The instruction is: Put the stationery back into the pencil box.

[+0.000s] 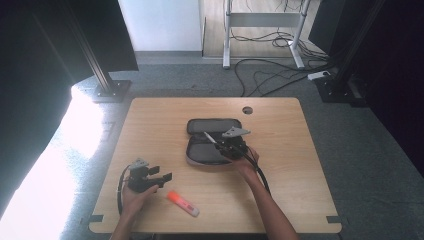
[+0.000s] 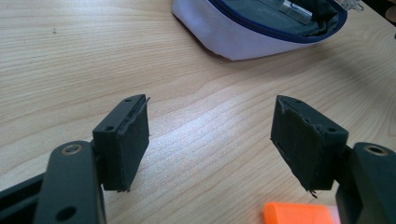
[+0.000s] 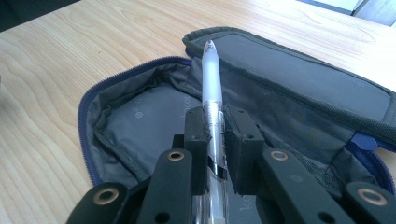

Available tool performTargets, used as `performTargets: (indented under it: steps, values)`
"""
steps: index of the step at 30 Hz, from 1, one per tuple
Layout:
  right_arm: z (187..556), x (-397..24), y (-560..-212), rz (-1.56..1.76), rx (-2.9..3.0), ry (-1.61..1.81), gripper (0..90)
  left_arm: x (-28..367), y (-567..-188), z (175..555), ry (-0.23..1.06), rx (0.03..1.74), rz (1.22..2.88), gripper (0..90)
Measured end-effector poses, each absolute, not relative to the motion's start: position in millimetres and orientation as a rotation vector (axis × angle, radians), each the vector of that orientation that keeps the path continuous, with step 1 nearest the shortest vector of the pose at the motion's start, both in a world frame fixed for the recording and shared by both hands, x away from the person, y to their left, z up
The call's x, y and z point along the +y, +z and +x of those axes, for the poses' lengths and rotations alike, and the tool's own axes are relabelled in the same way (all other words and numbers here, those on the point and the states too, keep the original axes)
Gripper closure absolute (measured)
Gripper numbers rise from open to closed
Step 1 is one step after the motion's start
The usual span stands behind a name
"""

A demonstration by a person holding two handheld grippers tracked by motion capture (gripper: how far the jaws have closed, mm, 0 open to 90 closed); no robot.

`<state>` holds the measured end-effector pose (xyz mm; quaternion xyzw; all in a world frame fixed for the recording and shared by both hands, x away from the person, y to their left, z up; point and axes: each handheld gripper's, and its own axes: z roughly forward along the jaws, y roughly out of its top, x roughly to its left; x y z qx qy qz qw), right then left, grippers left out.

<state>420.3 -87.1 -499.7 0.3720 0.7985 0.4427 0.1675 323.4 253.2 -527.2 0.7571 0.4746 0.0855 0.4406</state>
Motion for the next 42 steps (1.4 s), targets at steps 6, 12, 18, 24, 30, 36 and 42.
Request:
performTargets:
  steps: [6, 12, 18, 24, 30, 36, 42]
  values:
    - [424.2, -85.6, -502.7, 1.059, 2.281, 1.245, 78.4, 254.3, -527.1, 323.5, 0.213, 1.18, 1.876, 28.4]
    - [430.3, -83.4, -507.4, 1.067, 2.295, 1.23, 78.4, 254.7, -527.1, 323.6, 0.213, 1.18, 1.874, 28.4]
    - [436.2, -82.1, -514.2, 1.092, 2.301, 1.212, 78.2, 256.1, -527.0, 323.6, 0.213, 1.184, 1.87, 28.4]
    - [439.4, -81.9, -519.7, 1.095, 2.307, 1.196, 78.0, 256.2, -527.3, 323.8, 0.211, 1.184, 1.87, 28.4]
    - [440.8, -81.8, -522.7, 1.098, 2.311, 1.183, 77.8, 256.6, -526.9, 323.6, 0.21, 1.184, 1.867, 28.4]
    - [441.5, -81.1, -525.1, 1.089, 2.322, 1.153, 77.7, 256.4, -527.2, 323.9, 0.21, 1.184, 1.868, 28.4]
    - [439.9, -79.0, -524.6, 1.077, 2.332, 1.145, 77.2, 256.5, -527.2, 323.9, 0.209, 1.184, 1.868, 28.4]
